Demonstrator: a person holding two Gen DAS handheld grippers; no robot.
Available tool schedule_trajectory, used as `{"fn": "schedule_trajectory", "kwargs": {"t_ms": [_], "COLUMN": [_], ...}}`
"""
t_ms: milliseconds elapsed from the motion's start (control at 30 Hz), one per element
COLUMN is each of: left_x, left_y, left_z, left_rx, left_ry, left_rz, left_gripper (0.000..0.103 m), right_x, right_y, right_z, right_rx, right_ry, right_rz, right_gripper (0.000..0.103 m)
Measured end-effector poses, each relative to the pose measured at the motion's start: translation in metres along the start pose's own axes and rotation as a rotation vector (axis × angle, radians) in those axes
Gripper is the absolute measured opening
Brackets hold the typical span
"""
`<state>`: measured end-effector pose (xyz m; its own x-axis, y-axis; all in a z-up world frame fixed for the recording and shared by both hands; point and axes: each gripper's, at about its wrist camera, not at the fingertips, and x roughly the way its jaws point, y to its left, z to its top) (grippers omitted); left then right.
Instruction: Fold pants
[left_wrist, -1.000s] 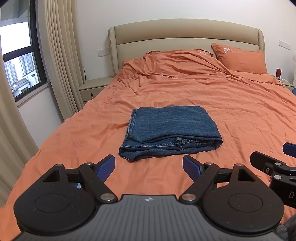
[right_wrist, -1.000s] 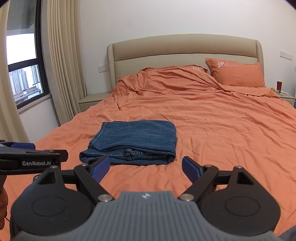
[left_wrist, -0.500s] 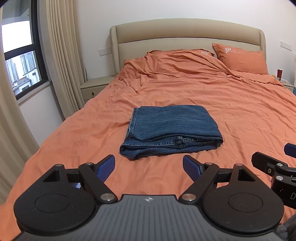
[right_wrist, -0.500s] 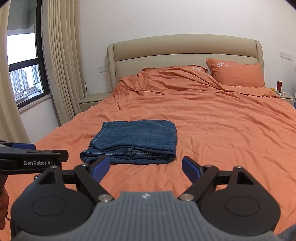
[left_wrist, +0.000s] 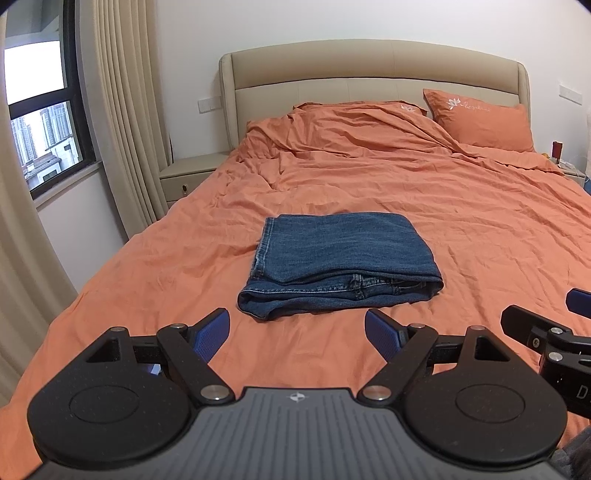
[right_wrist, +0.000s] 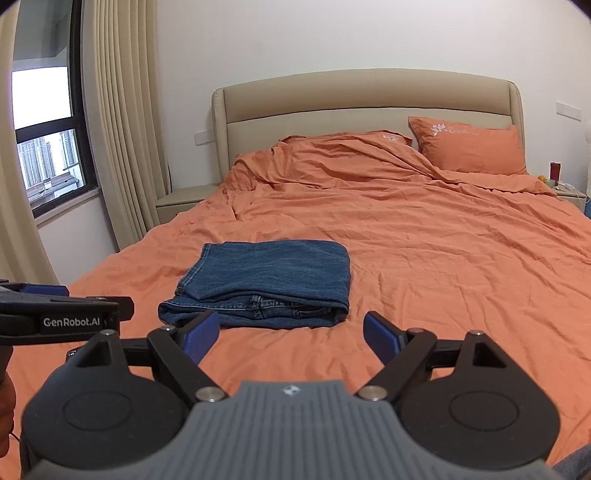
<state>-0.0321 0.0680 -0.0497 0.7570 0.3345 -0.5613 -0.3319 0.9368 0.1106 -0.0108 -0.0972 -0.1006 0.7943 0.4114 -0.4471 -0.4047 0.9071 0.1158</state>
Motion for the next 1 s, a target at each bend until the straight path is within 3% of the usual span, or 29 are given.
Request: {"fn": "schedule_trajectory", "kwargs": {"t_ms": [1000], "left_x": [-0.006], "left_y": [-0.014], "left_z": [-0.001], "left_rx": [0.026], "left_ry": [-0.032], "left_rz": [0.015], "left_gripper": [0.094], "right_x": [-0.001], "right_y": [-0.002], "right_z": [-0.002], "right_rx": [0.001], "right_ry": [0.01], "right_rz": [-0.003], "right_gripper": [0.081]}}
